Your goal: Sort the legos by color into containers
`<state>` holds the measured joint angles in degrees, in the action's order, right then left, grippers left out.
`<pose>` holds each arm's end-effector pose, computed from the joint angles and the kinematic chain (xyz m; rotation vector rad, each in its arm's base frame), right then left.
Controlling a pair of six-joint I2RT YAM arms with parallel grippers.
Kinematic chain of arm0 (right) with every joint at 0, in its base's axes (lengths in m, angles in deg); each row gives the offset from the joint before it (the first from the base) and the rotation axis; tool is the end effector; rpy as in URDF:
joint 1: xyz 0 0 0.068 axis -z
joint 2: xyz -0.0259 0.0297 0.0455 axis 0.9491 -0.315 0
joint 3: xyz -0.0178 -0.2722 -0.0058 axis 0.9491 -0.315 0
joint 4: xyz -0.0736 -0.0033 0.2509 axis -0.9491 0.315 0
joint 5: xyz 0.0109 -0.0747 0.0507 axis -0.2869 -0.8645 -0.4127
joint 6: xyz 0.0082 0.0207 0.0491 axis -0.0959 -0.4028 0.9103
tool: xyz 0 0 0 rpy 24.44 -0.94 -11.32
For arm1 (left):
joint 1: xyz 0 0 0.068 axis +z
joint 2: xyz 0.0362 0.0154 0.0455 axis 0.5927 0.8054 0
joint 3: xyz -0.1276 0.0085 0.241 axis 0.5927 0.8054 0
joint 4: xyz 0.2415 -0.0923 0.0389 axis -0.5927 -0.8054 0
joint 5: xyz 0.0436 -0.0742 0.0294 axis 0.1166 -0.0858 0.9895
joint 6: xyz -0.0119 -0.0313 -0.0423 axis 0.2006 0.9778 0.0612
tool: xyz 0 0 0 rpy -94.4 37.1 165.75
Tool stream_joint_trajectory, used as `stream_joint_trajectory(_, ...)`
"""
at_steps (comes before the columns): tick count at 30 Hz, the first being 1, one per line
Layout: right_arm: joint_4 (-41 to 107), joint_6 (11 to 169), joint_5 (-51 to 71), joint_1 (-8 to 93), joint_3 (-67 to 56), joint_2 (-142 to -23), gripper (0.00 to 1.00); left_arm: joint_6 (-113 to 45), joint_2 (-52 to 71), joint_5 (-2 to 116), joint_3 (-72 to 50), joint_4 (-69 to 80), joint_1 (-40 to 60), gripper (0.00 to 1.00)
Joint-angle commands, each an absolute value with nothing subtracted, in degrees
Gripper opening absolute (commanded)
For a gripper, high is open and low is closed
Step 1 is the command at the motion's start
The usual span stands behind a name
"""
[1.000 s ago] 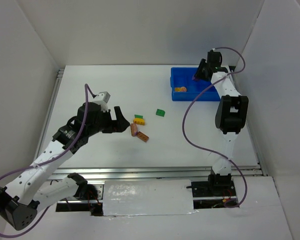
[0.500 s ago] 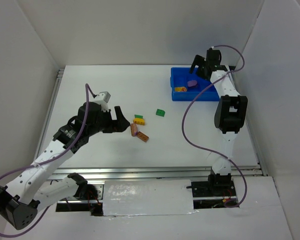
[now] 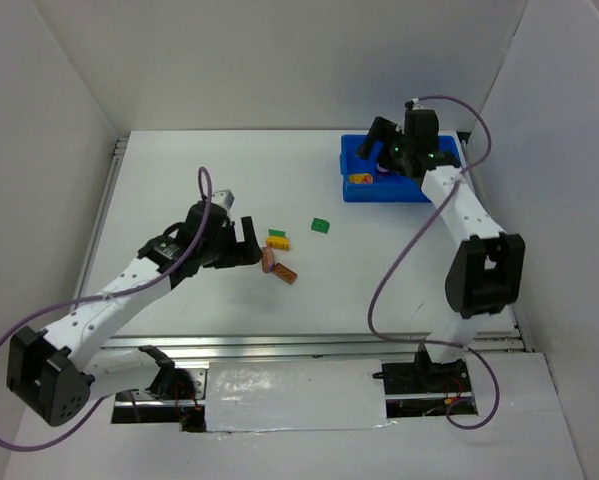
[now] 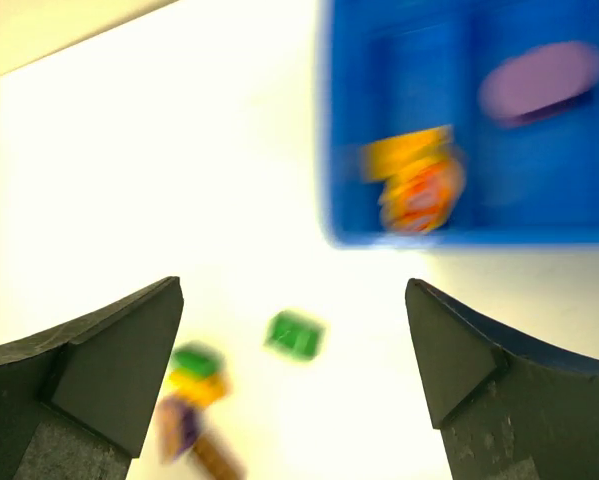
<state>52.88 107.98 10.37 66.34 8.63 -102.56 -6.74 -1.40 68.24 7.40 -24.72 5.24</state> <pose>0.4138 0.0436 0.3229 0.2809 2.1474 0.4605 0.2093 -0.1241 0.2954 -0.1810 2.3111 -0.5770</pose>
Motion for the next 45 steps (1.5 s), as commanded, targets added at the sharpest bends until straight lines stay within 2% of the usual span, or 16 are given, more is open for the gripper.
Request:
stream_joint_trajectory(1,48.94,110.18,12.08,61.72,1.14,-91.46,1.0,-3.7,5.36,71.24,6.43,-25.13,3.22,0.99)
stream_joint_trajectory(6,46.74,115.45,8.47,57.49,-14.24,-75.66,1.0,-0.27,14.42,75.37,3.27,-24.78,1.46,0.99)
stream_joint_trajectory(9,44.9,118.0,9.25,57.4,-20.23,-68.79,1.0,1.66,18.99,79.59,0.9,-24.16,0.05,0.94)
stream_joint_trajectory(11,45.07,117.83,10.66,56.79,-22.08,-67.01,1.0,2.2,22.77,80.66,-0.34,-23.81,-0.04,0.86)
stream_joint_trajectory(15,47.87,116.43,11.9,55.91,-21.91,-65.86,1.0,3.34,27.35,82.24,-4.29,-23.81,-0.74,0.81)
stream_joint_trajectory(23,47.0,115.11,13.65,55.82,-23.66,-63.93,1.0,5.36,35.08,86.19,-8.25,-25.39,-0.74,0.79)
stream_joint_trajectory(30,45.6,114.75,17.61,55.56,-24.28,-65.25,1.0,6.68,39.49,89.0,-12.56,-27.94,-1.09,0.68)
stream_joint_trajectory(31,45.68,114.67,17.44,55.56,-24.28,-64.98,1.0,7.12,39.75,89.62,-12.39,-28.37,-1.09,0.61)
stream_joint_trajectory(34,46.47,113.96,17.09,55.56,-23.84,-64.37,1.0,7.12,40.36,89.36,-12.03,-28.29,-1.09,0.57)
stream_joint_trajectory(37,46.82,113.7,16.47,55.64,-23.84,-63.23,1.0,7.29,40.81,89.01,-11.15,-27.85,-1.09,0.49)
stream_joint_trajectory(42,46.82,113.61,17.35,55.56,-23.93,-62.87,1.0,7.3,41.07,88.57,-9.22,-27.32,-1.09,0.5)
stream_joint_trajectory(44,46.91,113.61,17.44,55.56,-23.84,-62.96,1.0,7.21,40.46,88.39,-8.26,-26.97,-1.09,0.53)
stream_joint_trajectory(45,46.83,113.61,17.87,55.56,-23.93,-62.96,1.0,7.21,40.02,88.3,-7.99,-26.89,-1.09,0.6)
